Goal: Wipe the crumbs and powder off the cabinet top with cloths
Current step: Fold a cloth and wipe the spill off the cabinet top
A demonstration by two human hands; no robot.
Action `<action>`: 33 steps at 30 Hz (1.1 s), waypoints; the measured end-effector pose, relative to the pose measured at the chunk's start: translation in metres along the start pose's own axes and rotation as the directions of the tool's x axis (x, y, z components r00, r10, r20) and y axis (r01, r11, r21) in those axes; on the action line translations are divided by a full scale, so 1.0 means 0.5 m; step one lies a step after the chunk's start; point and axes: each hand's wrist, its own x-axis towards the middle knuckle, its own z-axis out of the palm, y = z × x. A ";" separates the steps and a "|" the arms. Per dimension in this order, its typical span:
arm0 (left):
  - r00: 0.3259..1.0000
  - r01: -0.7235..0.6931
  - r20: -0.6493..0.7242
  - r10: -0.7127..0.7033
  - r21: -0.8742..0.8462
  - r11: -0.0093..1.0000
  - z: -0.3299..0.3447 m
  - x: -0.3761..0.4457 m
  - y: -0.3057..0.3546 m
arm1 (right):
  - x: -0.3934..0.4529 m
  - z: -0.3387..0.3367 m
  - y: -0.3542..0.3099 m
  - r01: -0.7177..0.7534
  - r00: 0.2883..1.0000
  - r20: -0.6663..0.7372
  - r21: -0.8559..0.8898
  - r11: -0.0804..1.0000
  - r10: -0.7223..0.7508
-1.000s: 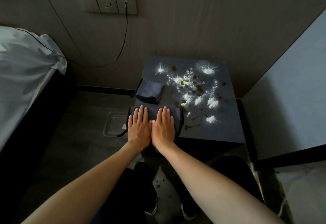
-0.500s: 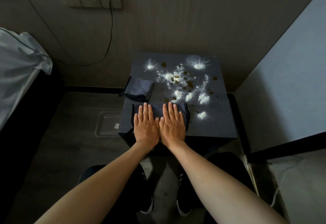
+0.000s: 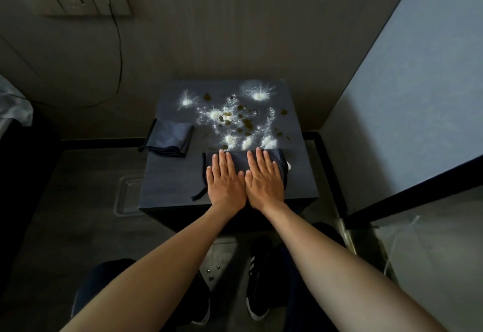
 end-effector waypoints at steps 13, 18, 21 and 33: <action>0.997 -0.066 0.032 0.066 0.000 0.998 0.008 0.042 0.145 | 0.035 -0.029 0.139 -0.078 0.995 -0.064 0.001 0.997 0.077; 0.997 -0.069 0.025 0.070 -0.021 0.997 0.012 0.058 0.188 | 0.053 -0.038 0.181 -0.081 0.995 -0.065 -0.029 0.996 0.079; 0.996 -0.085 0.006 0.085 -0.032 0.996 0.013 0.071 0.196 | 0.065 -0.042 0.190 -0.091 0.993 -0.079 -0.051 0.995 0.087; 0.998 -0.059 -0.021 0.059 -0.012 0.998 0.018 0.053 0.108 | 0.055 -0.008 0.102 -0.103 0.992 -0.078 -0.032 0.994 0.101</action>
